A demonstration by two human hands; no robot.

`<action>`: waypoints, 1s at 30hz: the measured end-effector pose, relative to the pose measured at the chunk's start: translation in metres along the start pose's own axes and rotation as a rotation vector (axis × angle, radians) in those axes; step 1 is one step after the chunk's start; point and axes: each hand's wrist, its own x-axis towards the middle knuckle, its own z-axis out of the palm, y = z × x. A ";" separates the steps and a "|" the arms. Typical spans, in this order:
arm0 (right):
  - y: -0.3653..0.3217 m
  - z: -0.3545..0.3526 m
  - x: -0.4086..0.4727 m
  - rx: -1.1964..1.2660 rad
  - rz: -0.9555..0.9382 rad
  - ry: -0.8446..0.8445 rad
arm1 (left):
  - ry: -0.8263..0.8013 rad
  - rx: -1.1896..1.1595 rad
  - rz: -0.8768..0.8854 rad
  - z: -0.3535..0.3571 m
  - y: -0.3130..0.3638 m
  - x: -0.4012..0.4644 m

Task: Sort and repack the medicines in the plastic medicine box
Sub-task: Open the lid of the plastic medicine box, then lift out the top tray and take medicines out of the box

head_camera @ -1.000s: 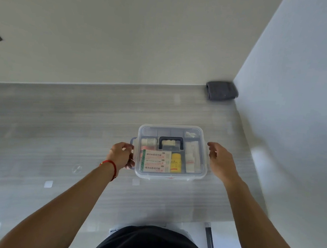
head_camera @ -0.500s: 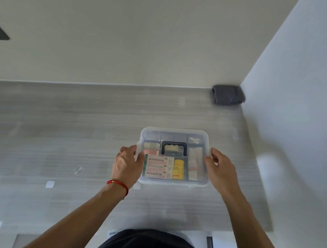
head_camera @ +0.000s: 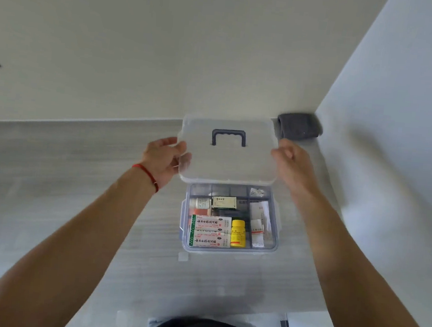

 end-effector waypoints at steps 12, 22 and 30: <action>0.033 0.031 -0.047 -0.302 -0.082 -0.055 | 0.121 0.272 -0.042 -0.010 -0.026 0.127; 0.064 0.051 -0.068 -0.505 -0.275 -0.128 | 0.186 0.215 -0.106 -0.020 -0.036 0.125; 0.070 0.045 -0.070 -0.474 -0.271 -0.122 | 0.109 0.738 0.198 -0.001 -0.018 0.039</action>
